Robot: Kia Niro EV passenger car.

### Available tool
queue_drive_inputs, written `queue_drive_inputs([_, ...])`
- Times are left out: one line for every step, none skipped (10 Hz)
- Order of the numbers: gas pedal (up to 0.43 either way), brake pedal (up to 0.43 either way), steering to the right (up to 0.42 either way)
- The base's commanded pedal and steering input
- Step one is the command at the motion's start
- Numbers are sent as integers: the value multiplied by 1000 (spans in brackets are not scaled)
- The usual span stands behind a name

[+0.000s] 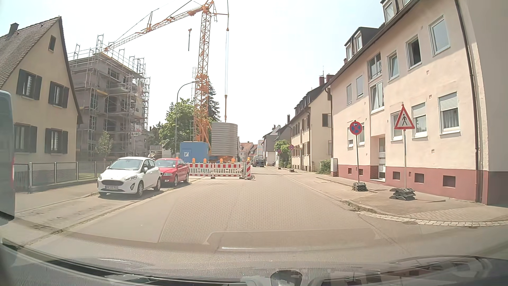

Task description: Follow the waypoints while adhering to traffic rules and regulations

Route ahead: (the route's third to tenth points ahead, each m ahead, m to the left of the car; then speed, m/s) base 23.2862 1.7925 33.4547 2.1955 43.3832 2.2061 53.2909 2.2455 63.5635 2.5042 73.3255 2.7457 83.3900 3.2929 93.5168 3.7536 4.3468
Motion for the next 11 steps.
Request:
queue_drive_inputs([228, 0, 4])
queue_drive_inputs([228, 0, 4])
queue_drive_inputs([228, 0, 4])
queue_drive_inputs([228, 0, 3])
queue_drive_inputs([228, 0, 3])
queue_drive_inputs([220, 0, 3])
queue_drive_inputs([220, 0, 3])
queue_drive_inputs([220, 0, 4])
queue_drive_inputs([220, 0, 6])
queue_drive_inputs([220, 0, 10])
queue_drive_inputs([220, 0, 18])
